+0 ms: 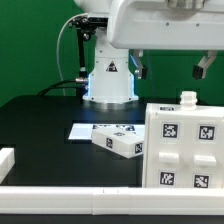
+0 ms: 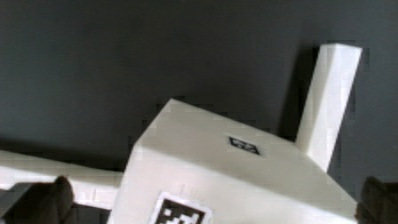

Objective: Assemble cabinet

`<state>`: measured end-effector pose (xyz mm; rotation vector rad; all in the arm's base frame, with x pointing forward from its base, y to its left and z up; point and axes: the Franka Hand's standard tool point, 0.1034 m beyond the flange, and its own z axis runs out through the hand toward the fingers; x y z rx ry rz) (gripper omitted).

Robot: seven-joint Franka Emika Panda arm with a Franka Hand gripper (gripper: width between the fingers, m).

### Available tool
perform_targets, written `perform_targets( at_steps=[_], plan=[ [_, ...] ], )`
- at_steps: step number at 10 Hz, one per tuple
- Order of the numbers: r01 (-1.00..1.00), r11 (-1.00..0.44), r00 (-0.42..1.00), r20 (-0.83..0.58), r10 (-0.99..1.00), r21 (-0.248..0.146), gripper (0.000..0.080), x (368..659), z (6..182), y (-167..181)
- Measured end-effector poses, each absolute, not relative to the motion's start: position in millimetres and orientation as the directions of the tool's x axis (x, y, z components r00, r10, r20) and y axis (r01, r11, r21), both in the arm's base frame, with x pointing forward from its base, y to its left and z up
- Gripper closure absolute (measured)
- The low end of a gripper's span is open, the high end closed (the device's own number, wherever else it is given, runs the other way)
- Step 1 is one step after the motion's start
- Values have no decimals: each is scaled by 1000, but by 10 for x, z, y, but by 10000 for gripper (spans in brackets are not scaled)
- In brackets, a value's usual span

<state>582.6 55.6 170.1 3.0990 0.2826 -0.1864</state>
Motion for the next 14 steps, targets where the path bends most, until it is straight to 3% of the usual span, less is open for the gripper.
perform_targets(
  at_steps=[3, 5, 7, 9, 11, 14],
  plan=[
    [221, -975, 973, -77, 219, 11, 2, 5785, 1624, 483],
    [249, -968, 968, -29, 249, -3, 2, 5339, 1332, 242],
    [240, -971, 970, -38, 239, 8, 2, 4919, 939, 322],
    [241, -971, 970, -36, 240, 6, 2, 5023, 1032, 287],
    [242, -970, 969, -41, 242, 5, 2, 4986, 1003, 286],
    [352, -935, 935, 16, 353, 37, 2, 4484, 564, 11]
  ],
)
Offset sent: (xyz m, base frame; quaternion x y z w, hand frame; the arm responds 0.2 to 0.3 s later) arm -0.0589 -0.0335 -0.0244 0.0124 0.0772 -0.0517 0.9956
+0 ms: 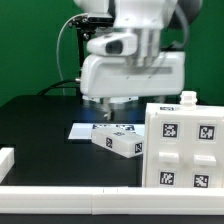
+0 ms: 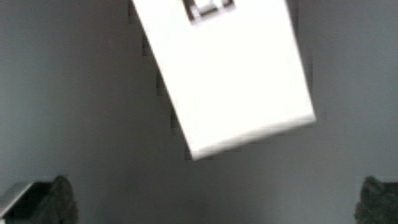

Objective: Assemble cabinet

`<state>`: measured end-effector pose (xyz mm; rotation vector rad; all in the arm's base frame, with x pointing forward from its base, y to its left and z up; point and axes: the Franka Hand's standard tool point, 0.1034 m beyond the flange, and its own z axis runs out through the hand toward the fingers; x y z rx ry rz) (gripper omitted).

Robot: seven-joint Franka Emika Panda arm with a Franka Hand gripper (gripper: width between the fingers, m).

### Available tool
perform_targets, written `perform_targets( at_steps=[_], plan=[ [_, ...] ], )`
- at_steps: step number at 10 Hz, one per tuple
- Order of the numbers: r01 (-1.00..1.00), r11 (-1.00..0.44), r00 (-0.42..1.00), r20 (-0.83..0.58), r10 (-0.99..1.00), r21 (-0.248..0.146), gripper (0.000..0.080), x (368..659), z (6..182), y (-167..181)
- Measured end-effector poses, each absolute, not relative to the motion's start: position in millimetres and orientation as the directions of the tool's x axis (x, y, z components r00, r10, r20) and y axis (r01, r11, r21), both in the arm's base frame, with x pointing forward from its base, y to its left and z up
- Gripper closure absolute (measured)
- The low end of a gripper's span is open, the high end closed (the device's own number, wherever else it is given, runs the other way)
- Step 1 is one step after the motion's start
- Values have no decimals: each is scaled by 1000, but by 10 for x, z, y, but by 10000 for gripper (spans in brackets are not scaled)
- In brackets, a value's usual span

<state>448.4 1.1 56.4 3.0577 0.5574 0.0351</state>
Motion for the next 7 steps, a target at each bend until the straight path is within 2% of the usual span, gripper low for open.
perform_targets(
  at_steps=[1, 3, 7],
  plan=[
    [341, -939, 940, 11, 341, 44, 2, 4373, 417, 1],
    [341, -938, 940, 7, 342, 57, 2, 4252, 234, -25],
    [322, -945, 947, -20, 321, 56, 2, 4204, 94, -45]
  ],
)
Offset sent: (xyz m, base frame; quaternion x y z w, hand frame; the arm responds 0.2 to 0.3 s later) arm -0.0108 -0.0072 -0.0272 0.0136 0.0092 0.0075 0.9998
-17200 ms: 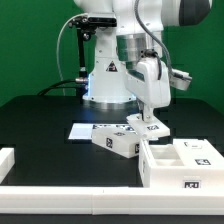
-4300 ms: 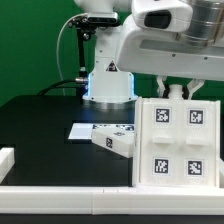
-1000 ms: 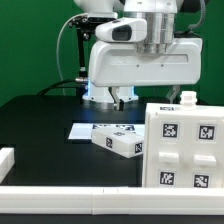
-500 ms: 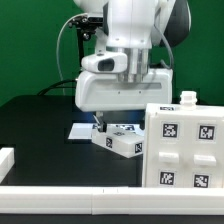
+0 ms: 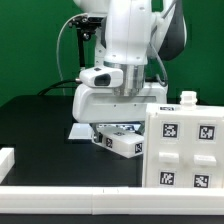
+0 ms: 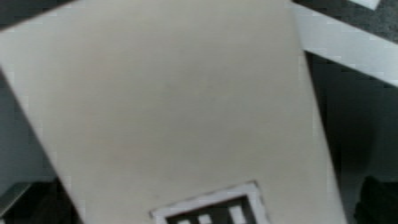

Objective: Assemble cabinet

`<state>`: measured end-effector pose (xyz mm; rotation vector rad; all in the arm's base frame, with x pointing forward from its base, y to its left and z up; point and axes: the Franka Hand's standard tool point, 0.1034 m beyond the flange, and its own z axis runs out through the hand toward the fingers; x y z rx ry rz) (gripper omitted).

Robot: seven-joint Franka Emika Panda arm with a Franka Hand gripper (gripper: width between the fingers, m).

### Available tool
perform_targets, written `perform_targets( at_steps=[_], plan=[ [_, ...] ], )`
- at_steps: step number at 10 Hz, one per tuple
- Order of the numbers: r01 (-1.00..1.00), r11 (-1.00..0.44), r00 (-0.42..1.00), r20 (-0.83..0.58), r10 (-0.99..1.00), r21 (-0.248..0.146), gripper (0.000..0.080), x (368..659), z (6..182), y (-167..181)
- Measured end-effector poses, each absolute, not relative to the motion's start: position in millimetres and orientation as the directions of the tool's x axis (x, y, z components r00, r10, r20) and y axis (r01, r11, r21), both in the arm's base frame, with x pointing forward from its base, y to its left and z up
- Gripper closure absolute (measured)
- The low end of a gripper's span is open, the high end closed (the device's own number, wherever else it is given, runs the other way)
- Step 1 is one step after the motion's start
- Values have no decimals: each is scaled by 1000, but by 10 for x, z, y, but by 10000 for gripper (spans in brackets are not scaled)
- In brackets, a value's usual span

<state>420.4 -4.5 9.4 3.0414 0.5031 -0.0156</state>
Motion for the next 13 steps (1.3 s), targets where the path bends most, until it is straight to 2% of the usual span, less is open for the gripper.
perform_targets(
  at_steps=[1, 2, 3, 4, 5, 6, 9, 10, 13],
  plan=[
    [324, -944, 946, -20, 323, 56, 2, 4200, 93, -50],
    [324, -945, 946, -21, 323, 56, 143, 4198, 92, -51],
    [324, -945, 946, -21, 323, 56, 143, 4199, 93, -51],
    [324, -945, 946, -20, 323, 56, 241, 4201, 95, -50],
    [322, -945, 947, -24, 321, 52, 240, 4217, 116, -42],
    [317, -948, 948, -37, 316, 29, 240, 4347, 303, -11],
    [297, -955, 954, -29, 297, -10, 240, 4722, 1074, -4],
    [300, -954, 954, -14, 300, 3, 240, 4803, 1254, 72],
    [302, -953, 953, -29, 302, 6, 239, 4730, 1190, 127]
  ],
)
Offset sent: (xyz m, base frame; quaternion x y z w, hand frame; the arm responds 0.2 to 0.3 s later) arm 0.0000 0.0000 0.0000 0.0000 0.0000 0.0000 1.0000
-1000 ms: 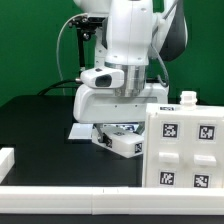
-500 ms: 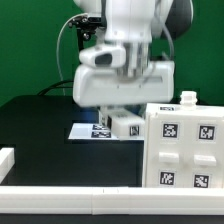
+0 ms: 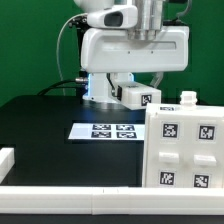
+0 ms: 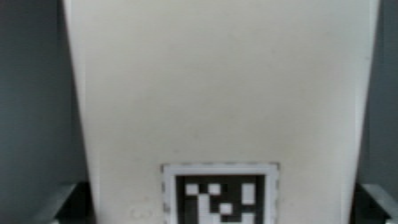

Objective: Assemble cabinet

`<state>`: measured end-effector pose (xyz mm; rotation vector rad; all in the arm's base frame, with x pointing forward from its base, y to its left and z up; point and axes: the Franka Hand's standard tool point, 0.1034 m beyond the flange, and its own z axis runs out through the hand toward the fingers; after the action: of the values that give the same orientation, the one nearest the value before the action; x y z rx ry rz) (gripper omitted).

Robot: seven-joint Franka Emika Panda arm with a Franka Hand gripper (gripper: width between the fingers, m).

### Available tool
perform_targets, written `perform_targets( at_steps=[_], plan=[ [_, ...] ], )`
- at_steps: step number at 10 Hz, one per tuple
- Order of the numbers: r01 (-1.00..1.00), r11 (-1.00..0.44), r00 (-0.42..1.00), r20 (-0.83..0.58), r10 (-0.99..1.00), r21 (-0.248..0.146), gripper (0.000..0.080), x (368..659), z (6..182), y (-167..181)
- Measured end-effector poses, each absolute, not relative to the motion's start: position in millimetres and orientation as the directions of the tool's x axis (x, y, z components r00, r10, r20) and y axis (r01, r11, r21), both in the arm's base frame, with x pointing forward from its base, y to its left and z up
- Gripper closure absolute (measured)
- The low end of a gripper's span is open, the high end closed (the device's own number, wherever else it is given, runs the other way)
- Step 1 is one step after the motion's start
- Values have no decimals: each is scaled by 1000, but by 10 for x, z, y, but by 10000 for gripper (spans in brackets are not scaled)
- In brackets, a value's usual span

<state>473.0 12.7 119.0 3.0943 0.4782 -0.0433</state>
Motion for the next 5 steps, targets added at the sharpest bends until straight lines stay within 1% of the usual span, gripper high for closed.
perform_targets(
  at_steps=[1, 2, 4, 5],
  plan=[
    [305, -952, 952, -28, 305, 9, 239, 4761, 1214, 134],
    [308, -951, 951, -16, 308, 13, 239, 4893, 1322, 164],
    [302, -953, 953, 1, 302, 16, 239, 5231, 1709, 286],
    [289, -957, 957, 9, 289, 19, 239, 5372, 1840, 363]
  ],
)
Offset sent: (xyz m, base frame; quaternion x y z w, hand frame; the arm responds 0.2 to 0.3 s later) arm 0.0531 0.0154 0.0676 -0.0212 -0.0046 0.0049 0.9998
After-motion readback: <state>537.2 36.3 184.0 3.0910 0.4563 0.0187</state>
